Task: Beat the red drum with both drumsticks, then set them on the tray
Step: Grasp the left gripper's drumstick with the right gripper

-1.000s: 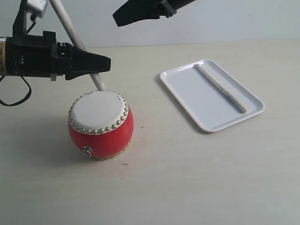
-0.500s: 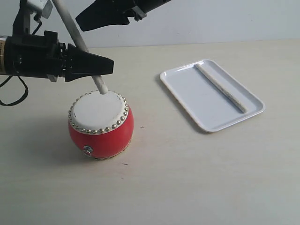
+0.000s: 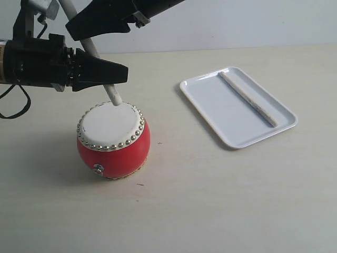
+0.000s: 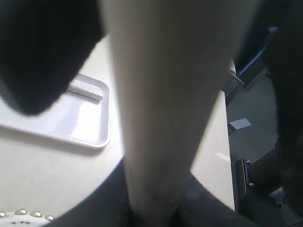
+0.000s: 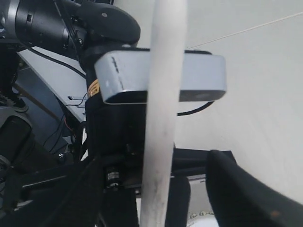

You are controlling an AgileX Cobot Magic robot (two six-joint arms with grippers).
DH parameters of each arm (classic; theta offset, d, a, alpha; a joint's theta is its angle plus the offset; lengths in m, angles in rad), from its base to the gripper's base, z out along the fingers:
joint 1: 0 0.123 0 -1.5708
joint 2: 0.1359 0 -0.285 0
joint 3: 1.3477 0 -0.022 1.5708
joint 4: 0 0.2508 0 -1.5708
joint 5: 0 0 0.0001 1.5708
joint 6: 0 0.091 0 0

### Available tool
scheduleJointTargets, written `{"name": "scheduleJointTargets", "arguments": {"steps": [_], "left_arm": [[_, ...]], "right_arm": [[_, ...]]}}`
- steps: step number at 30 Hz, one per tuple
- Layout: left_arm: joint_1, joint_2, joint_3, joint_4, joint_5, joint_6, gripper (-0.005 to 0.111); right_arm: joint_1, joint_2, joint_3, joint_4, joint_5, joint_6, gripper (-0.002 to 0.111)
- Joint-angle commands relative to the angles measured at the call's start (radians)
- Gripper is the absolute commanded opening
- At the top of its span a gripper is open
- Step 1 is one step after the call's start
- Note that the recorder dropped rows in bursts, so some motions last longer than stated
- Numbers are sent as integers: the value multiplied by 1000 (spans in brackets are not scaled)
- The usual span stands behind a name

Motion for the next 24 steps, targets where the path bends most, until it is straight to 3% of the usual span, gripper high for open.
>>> {"name": "scheduleJointTargets", "arguments": {"steps": [1, 9, 21, 24], "left_arm": [[1, 1, -5, -13, -9, -2, 0], [1, 1, -5, -13, -9, -2, 0], [-21, 1, -5, -20, -9, -2, 0], [-21, 1, -5, -20, -9, -2, 0]], "right_arm": [[8, -12, 4, 5, 0, -13, 59], [8, -12, 4, 5, 0, -10, 52], [31, -12, 4, -4, 0, 13, 51], [31, -12, 4, -39, 0, 37, 39]]}}
